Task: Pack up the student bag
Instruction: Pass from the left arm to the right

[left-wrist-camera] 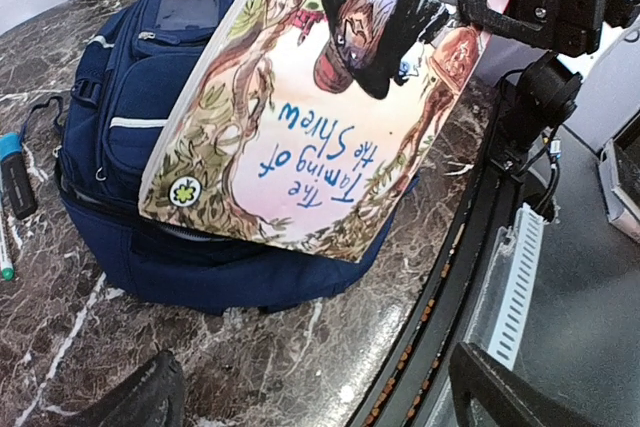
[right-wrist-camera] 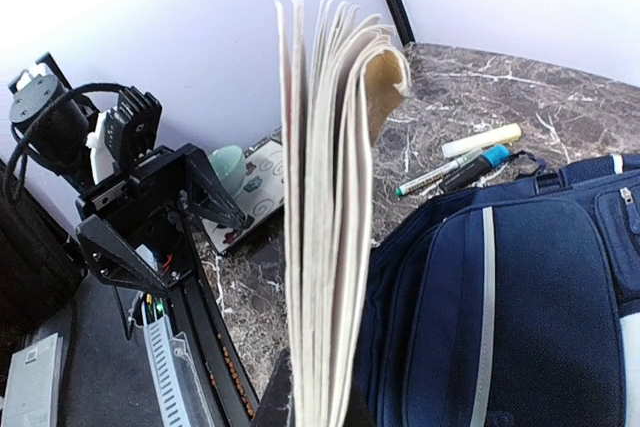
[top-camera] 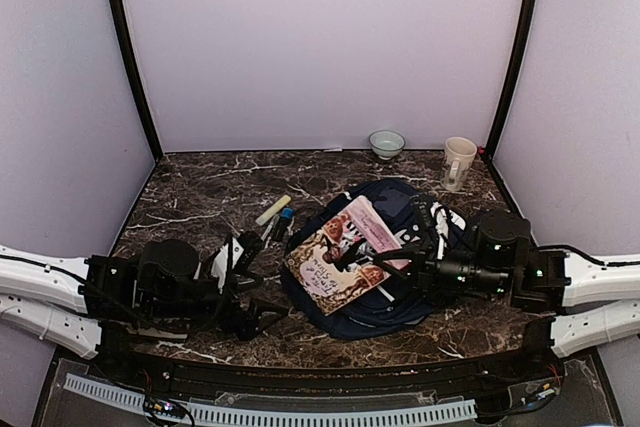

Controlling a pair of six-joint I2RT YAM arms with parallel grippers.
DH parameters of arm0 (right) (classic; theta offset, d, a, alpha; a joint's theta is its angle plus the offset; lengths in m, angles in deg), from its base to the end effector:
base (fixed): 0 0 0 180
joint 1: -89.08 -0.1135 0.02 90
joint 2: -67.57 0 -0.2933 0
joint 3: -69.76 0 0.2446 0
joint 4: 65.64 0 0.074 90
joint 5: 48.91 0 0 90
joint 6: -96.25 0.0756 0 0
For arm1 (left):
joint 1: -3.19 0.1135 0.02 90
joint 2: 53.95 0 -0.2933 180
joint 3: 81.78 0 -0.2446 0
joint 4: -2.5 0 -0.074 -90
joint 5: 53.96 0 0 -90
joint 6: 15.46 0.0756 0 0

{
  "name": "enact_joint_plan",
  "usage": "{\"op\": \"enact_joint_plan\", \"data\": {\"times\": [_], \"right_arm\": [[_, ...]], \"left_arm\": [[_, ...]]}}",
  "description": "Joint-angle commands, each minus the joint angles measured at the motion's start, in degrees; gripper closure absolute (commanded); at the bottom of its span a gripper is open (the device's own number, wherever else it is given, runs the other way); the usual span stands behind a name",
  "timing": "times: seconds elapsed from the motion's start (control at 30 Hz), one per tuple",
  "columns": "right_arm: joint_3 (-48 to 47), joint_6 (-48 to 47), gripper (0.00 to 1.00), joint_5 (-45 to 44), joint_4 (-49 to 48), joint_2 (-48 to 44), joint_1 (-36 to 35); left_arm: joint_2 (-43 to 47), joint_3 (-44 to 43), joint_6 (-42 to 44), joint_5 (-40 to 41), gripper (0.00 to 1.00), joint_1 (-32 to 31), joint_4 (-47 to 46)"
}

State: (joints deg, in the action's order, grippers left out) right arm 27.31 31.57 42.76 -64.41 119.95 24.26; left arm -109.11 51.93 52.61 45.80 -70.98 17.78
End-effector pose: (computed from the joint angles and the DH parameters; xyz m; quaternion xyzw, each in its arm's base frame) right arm 0.0953 0.2078 0.2747 -0.2697 0.7239 0.4575 0.4404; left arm 0.0750 -0.2174 0.2558 0.3267 0.7713 -0.3550 0.4151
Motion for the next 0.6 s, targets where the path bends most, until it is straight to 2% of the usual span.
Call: {"op": "enact_joint_plan", "data": {"times": [0.0,0.17,0.37,0.47,0.57], "right_arm": [[-0.38,-0.43,1.00,0.24,-2.28,-4.62,0.40],[-0.14,0.64,1.00,8.33,-5.28,-7.64,0.41],[-0.46,-0.51,1.00,14.68,-6.22,-10.54,0.39],[-2.65,-0.84,1.00,15.82,-4.59,-10.36,0.39],[-4.58,-1.06,1.00,17.64,-4.16,-9.37,0.40]], "left_arm": [[4.66,0.06,-1.93,-4.59,0.08,-0.26,-4.55],[9.31,2.24,-2.44,-12.73,0.14,-0.20,-11.35],[13.48,3.44,-2.09,-13.30,0.24,-0.23,-14.86],[14.08,3.52,-1.64,-11.60,0.25,-0.19,-15.15],[14.20,4.15,-1.05,-10.13,0.18,-0.25,-16.78]]}}
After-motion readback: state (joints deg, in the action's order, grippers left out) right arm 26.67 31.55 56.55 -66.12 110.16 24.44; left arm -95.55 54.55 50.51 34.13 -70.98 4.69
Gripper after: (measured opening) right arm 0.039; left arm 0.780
